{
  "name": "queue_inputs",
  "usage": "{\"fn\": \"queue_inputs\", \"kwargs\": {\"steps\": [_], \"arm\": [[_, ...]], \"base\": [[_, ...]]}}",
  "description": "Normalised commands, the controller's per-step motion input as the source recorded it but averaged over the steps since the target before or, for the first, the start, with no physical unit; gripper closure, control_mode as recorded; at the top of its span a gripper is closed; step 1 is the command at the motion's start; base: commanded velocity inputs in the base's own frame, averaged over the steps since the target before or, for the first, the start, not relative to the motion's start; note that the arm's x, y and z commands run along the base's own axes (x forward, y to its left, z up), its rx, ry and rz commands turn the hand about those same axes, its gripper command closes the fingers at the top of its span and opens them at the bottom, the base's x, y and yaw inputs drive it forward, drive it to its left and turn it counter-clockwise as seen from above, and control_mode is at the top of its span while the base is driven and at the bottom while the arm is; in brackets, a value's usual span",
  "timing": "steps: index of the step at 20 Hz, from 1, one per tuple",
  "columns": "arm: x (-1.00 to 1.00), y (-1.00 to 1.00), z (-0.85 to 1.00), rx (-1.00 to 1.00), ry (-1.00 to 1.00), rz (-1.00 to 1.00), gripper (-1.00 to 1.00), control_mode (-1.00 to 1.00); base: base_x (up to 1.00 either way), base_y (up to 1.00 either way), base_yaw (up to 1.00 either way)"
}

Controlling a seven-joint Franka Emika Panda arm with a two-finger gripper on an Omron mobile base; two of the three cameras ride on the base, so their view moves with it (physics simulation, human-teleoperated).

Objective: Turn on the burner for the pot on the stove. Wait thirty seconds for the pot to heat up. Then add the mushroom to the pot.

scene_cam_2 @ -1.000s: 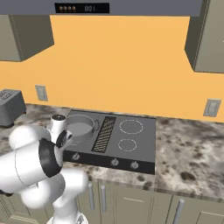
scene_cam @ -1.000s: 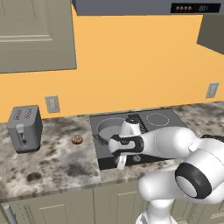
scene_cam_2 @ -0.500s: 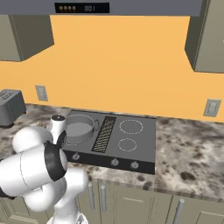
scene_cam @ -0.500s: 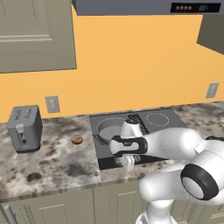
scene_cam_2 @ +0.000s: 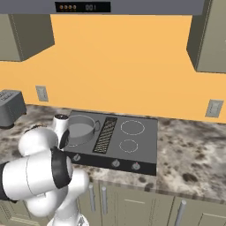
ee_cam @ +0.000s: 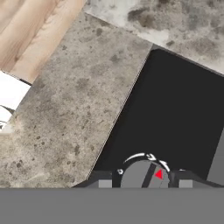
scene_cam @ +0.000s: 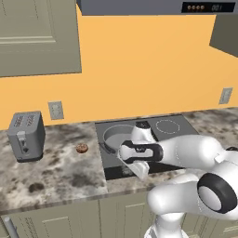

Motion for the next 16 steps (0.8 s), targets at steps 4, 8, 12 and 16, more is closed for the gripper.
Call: {"fn": "queue_inputs", "kwargs": {"steps": [4,8,12,16], "arm": [[-0.24,0.00,1.00,-0.02,0.02,-0.02,1.00,-1.00],[0.02,0.00,1.00,-0.04,0.06,0.00,1.00,-1.00],[0.03,-0.08,1.00,-0.05,0.10,0.00,1.00,-1.00],[0.32,0.00,0.46,-0.01,0.02,0.00,1.00,-1.00]], "base": [[0.00,0.00,0.00],[0.00,0.00,0.00],[0.00,0.00,0.00],[0.00,0.00,0.00]]}}
